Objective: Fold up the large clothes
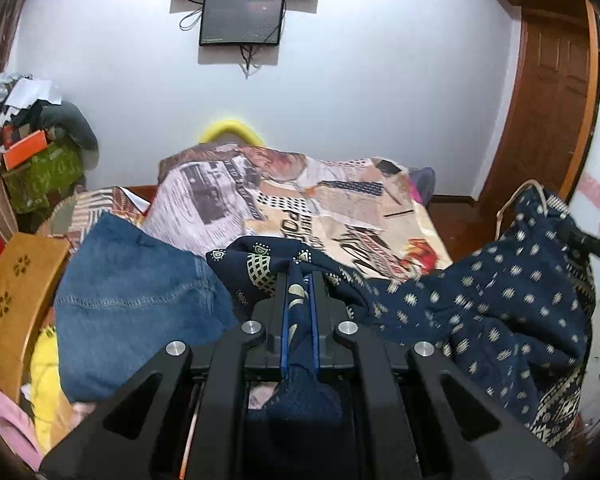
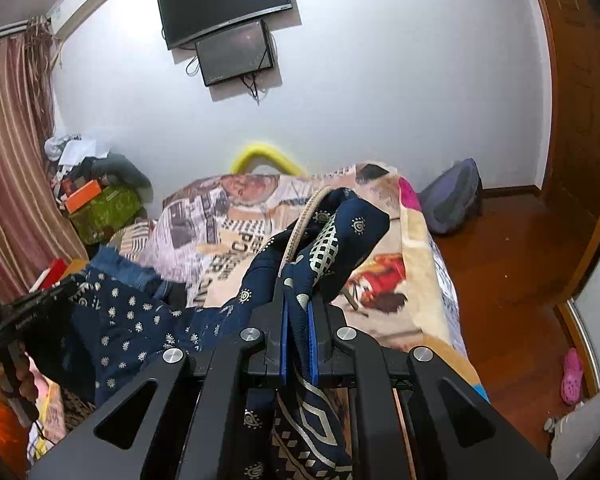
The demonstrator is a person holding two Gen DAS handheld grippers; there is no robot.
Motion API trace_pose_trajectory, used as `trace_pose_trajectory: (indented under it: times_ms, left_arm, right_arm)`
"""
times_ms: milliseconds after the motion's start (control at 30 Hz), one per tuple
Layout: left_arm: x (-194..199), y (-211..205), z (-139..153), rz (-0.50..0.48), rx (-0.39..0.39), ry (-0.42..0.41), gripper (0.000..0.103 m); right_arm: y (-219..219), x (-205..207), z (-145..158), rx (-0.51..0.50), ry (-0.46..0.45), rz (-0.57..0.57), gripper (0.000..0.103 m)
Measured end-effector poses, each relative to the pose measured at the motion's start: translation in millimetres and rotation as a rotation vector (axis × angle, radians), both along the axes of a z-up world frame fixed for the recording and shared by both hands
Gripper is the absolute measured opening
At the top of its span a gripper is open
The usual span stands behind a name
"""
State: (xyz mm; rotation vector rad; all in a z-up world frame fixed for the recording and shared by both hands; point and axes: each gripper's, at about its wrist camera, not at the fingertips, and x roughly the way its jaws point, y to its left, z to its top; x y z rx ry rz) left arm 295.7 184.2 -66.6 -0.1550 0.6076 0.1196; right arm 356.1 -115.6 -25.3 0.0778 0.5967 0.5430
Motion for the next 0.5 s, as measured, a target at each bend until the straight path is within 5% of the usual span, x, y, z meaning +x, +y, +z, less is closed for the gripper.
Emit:
trace_pose_trajectory:
  times_ms: [200,500]
  left_arm:
    - [39,25,-21,0.041,-0.017,0.039,0.007]
    - [87,41,-90,0.085,-0.028,0.178,0.007]
  right_arm:
    - [10,34,-13,-0.004,0.030,-0.025,0.007]
    - [17,75,-80,-0.130,0.161,-0.050,0.007]
